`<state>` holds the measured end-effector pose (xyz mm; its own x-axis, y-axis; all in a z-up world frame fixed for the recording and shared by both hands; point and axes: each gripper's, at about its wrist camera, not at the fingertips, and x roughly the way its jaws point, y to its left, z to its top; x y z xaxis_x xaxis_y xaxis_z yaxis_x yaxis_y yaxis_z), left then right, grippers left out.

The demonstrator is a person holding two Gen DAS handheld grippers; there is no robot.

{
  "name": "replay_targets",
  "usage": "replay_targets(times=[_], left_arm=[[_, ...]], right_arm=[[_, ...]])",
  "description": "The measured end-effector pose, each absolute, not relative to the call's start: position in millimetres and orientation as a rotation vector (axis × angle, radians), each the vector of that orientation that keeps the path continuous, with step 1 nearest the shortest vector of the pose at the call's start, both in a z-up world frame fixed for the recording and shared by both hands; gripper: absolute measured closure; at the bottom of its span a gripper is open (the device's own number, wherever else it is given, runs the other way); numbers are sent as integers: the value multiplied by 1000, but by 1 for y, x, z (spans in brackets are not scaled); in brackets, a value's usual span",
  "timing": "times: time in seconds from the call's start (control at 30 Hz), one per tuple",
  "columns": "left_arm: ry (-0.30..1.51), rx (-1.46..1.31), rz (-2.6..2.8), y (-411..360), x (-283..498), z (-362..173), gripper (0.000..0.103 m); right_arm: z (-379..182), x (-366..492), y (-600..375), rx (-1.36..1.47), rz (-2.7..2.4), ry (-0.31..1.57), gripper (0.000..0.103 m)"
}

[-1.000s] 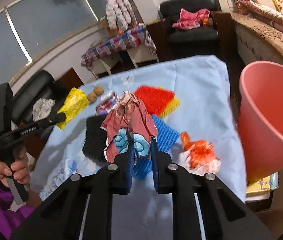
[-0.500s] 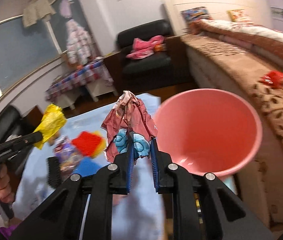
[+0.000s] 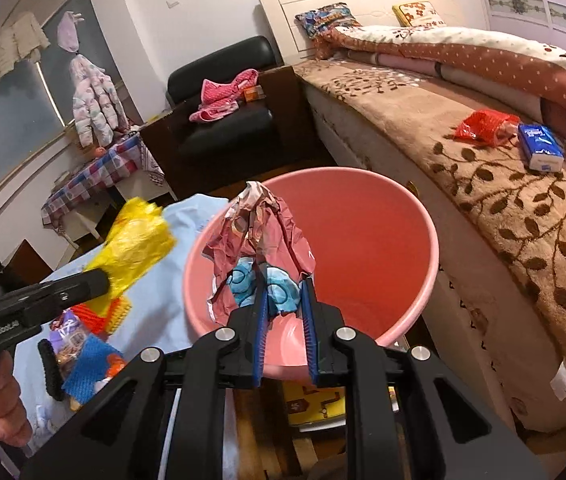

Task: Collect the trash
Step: 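Carry both wrappers over the pink bucket and open both tools, then move both open tools back over the table items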

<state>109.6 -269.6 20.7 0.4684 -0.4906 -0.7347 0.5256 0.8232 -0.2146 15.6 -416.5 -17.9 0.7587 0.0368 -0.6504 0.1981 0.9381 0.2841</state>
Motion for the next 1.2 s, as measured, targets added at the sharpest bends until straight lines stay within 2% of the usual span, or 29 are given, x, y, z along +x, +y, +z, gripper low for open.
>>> replay_targets(times=[0.17, 0.33, 0.5, 0.8, 1.2], left_arm=[[908, 77, -632, -298, 117, 7, 84], [911, 61, -645, -301, 119, 6, 67], [892, 42, -645, -291, 115, 14, 66], [805, 17, -607, -245, 95, 41, 60], [709, -53, -452, -119, 62, 70, 52]], right_arm=[[-26, 20, -424, 368, -103, 737, 85], [-30, 24, -432, 396, -108, 753, 78], [-30, 21, -434, 415, -103, 753, 70], [-12, 9, -411, 388, -64, 717, 70], [16, -11, -335, 320, 56, 664, 70]])
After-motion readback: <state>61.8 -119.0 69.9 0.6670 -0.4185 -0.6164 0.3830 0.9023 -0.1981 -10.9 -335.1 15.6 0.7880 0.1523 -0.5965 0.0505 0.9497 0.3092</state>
